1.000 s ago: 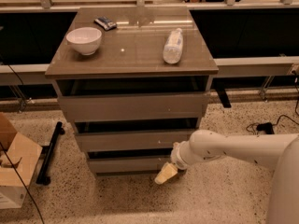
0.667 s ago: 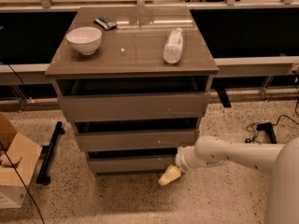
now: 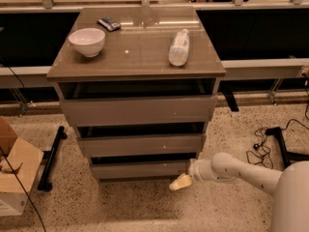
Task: Open bottom drawer
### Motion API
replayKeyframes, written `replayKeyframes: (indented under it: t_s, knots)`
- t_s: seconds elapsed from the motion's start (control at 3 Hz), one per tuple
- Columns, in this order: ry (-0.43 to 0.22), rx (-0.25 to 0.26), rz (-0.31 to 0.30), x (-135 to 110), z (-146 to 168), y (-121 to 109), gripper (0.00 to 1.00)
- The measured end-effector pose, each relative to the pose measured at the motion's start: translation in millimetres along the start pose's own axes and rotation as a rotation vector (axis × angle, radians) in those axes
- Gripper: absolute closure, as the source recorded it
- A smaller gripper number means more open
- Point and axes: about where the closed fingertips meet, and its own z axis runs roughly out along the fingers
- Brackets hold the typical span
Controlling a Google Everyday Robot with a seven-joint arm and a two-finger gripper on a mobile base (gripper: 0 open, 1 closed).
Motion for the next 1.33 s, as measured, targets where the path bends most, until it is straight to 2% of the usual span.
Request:
replayKeyframes:
  t_s: [0.33,0.67,1.0,1.33]
  knots:
    - [-0.004,0.004,0.006,0.3,3.2,-3.8,0.0]
    - [0.008,-0.008,-0.022,-3.1,25.8,6.8,0.0]
    - [0.017,-0.003,-0.02,-3.8,60.6,10.8,0.0]
    - [-0.002,0.006,-0.021,-6.8,86.5,10.1,0.0]
